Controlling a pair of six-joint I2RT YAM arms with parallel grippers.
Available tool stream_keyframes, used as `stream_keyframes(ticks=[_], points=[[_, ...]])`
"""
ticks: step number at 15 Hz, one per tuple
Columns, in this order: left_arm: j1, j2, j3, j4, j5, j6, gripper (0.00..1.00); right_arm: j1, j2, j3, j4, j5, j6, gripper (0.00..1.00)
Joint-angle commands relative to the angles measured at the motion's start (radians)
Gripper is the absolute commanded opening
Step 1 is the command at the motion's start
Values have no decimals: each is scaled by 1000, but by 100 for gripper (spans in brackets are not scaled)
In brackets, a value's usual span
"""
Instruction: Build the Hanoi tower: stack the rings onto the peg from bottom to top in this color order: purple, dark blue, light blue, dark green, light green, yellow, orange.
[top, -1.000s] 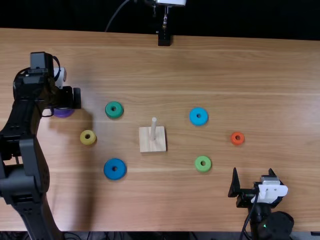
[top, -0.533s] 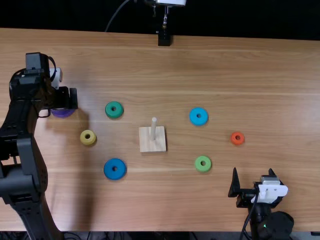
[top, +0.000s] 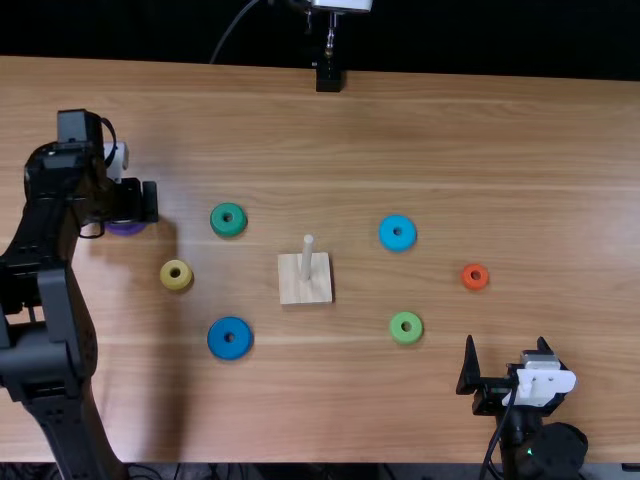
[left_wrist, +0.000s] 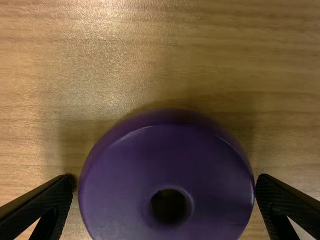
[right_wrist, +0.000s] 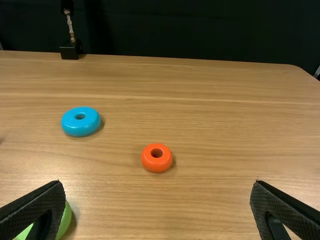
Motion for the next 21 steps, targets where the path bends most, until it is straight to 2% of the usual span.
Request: stream_keyframes(ticks=[1,3,5,6,7,8,9,11,14,16,19,21], points=[[7,27,30,-1,10,16,100,-8,-13,-80,-38,-7,1,100],[7,29,32,-1,10,62,100,-8,-13,-80,-38,-7,1,100],[7,27,32,-8,8,79,100,-8,-13,-80,-38,-7,1,100],[9,27,30,-14,8,79,76,-8,-13,-80,-38,-7,1,100],[9,27,26,-3,6,79,33,-8,-13,-80,-38,-7,1,100],[7,26,23,-1,2,81,2,-8,-13,-80,-38,-7,1,100],[9,26,18,-1,2,81,0,-8,-13,-80,-38,-7,1,100],[9,18,18,-12,-27,84,0,-8,-13,-80,-38,-7,1,100],[-5,-40,33,-25,-31,200,0,-8,-13,-80,-38,-7,1,100],[-22,-112,72,-93,-33,246,0,-8,-13,-80,-38,-7,1,100],[-45,-223,124,-264,-33,245,0,-8,-13,-80,-38,-7,1,100],[-76,-316,125,-334,-18,234,0,-8,-13,-80,-38,-7,1,100]])
